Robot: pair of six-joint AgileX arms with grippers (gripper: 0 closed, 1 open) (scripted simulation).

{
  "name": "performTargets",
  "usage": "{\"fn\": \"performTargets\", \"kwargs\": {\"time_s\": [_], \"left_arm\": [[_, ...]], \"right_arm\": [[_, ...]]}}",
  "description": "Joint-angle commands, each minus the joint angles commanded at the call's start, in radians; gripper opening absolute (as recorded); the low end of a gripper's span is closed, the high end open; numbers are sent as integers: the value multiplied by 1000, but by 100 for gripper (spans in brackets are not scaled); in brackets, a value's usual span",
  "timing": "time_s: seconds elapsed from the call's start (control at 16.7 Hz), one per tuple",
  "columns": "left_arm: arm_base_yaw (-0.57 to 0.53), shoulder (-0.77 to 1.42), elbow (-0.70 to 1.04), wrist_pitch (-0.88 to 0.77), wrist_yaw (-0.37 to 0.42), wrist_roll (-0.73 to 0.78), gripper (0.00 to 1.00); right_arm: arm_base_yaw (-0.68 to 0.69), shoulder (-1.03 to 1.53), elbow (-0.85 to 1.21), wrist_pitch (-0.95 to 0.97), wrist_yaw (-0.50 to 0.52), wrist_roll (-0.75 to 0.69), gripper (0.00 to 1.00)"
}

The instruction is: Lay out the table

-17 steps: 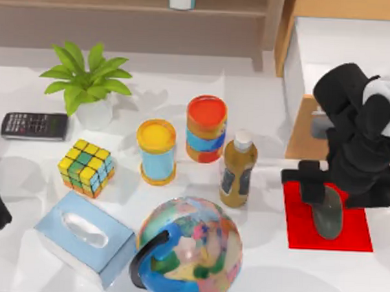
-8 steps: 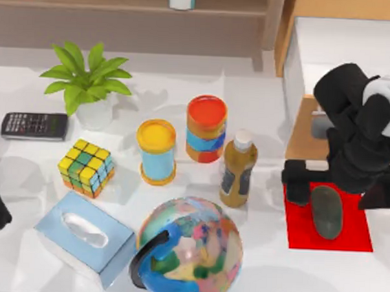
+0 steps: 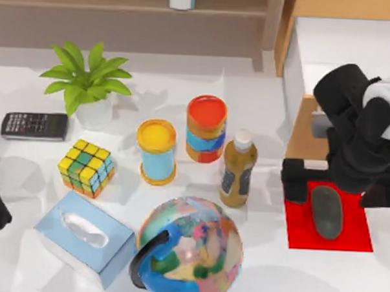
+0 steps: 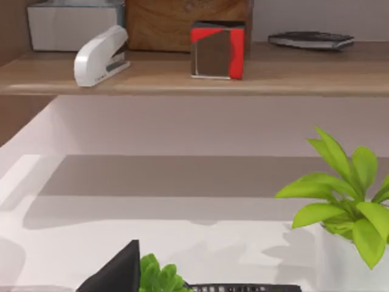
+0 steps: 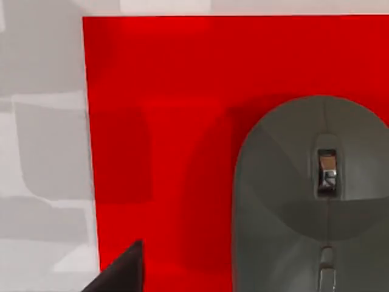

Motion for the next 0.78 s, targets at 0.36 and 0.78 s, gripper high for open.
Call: {"fn": "performTargets", "kwargs": {"time_s": [0.36, 0.78], "left_arm": [[0, 0, 0, 0, 0, 0, 100], [0, 0, 0, 0, 0, 0, 100]], "right_arm": [[-3, -57, -138, 272, 69, -31, 100], [-24, -151, -397, 736, 126, -181, 100]]}}
